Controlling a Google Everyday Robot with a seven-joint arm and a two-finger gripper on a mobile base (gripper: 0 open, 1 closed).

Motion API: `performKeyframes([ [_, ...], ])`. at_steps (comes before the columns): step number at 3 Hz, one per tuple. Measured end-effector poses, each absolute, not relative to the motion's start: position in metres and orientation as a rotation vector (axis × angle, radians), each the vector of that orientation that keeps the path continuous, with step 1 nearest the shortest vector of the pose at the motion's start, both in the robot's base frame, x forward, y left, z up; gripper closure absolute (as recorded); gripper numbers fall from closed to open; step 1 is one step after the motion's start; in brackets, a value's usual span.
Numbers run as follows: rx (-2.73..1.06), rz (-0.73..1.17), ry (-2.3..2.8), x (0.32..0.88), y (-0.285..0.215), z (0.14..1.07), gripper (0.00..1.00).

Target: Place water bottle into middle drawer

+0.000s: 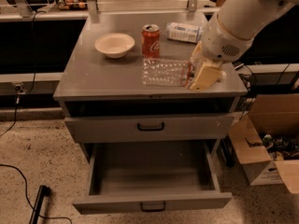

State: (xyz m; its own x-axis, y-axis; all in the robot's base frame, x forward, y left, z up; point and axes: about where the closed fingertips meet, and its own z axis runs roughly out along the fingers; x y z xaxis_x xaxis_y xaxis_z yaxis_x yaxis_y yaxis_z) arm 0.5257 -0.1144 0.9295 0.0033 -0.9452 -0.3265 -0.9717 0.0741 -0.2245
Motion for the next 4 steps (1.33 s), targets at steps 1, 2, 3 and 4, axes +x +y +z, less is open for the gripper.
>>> performKeyframes([
  [1,-1.901,0.093,1.969,0.526,-0.113,0.930,1.00],
  [2,-1.874,0.121,2.029,0.517,-0.110,0.896,1.00],
  [3,-1.774,0.138,2.131,0.489,-0.102,0.820,1.00],
  [4,-1.779,0.140,2.133,0.488,-0.102,0.820,1.00],
])
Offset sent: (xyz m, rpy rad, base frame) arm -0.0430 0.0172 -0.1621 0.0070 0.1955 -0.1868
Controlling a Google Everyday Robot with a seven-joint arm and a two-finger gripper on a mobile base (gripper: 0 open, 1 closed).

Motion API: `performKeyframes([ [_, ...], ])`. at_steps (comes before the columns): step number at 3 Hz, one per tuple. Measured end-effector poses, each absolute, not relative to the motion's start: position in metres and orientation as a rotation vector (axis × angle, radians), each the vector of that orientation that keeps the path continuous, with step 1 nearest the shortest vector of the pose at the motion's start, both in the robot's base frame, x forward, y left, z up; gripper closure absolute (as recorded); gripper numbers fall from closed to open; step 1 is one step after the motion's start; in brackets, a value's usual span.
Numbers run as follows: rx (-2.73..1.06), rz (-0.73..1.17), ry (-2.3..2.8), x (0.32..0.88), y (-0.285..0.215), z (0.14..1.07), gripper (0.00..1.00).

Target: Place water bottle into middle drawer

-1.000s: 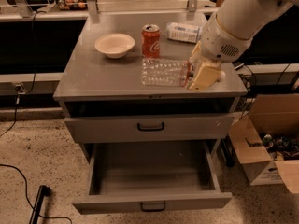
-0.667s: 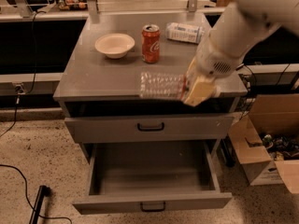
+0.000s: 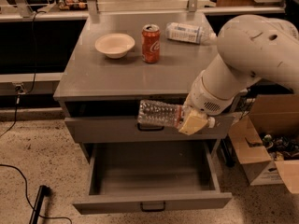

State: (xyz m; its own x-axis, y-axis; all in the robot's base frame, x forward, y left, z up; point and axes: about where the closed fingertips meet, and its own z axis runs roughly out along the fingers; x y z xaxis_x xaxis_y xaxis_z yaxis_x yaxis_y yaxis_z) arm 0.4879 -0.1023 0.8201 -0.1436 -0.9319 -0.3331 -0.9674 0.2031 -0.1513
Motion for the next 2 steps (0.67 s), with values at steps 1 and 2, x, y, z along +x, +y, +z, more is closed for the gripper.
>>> performKeyframes([
  [1,-1.736,0.174,2.156,0.486,-0.099,0.799,1.00],
  [2,-1.615,0.233,2.213,0.471,-0.091,0.742,1.00],
])
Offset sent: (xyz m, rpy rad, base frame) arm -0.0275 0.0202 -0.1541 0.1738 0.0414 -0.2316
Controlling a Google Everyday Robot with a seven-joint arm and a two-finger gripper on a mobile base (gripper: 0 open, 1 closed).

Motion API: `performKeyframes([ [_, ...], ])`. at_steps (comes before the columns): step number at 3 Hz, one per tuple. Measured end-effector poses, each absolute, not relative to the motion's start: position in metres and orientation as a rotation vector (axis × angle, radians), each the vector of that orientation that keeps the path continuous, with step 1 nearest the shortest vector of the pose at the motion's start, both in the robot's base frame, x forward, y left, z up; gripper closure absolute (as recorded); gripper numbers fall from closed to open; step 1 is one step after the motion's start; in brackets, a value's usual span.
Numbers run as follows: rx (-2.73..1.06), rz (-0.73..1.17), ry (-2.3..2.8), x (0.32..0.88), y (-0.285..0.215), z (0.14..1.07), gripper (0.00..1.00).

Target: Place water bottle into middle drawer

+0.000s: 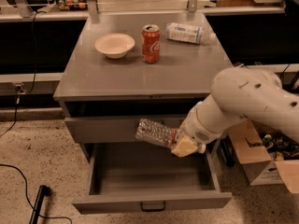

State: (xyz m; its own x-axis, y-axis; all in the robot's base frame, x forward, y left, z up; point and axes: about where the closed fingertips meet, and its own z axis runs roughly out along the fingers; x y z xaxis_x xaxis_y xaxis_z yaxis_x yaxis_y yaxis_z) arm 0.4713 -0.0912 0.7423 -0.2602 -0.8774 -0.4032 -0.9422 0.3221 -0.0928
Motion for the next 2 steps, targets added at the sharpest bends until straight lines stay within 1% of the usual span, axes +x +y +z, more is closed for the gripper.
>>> performKeyframes([
  [2,-1.554,0.220,2.244,0.481,-0.088,0.717,1.00],
])
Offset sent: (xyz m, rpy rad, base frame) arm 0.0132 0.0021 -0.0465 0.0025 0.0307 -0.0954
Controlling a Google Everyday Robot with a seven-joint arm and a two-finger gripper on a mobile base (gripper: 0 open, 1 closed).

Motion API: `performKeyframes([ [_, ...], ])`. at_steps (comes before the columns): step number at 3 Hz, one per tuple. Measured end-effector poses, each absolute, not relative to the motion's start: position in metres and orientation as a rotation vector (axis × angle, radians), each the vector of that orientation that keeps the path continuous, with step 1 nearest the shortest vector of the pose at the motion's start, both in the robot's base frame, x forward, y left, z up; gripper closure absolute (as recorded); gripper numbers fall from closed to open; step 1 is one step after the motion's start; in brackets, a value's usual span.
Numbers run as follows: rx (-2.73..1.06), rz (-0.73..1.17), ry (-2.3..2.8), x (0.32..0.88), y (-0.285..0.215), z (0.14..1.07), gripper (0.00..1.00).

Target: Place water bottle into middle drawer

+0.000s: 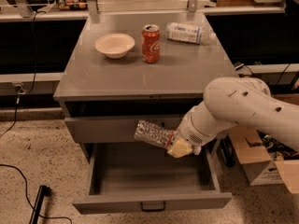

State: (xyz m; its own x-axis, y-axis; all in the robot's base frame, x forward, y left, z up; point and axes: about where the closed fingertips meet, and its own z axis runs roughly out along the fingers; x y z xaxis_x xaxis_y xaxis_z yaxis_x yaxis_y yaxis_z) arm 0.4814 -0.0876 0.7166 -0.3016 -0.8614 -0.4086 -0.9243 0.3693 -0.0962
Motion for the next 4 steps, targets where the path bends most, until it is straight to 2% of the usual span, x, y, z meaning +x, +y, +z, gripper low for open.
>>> performKeyframes([
  [2,-1.469,0.464,2.123,0.439,-0.077,0.595,1.00],
  [4,-1.407,0.378,2.167,0.445,-0.112,0.546,1.00],
])
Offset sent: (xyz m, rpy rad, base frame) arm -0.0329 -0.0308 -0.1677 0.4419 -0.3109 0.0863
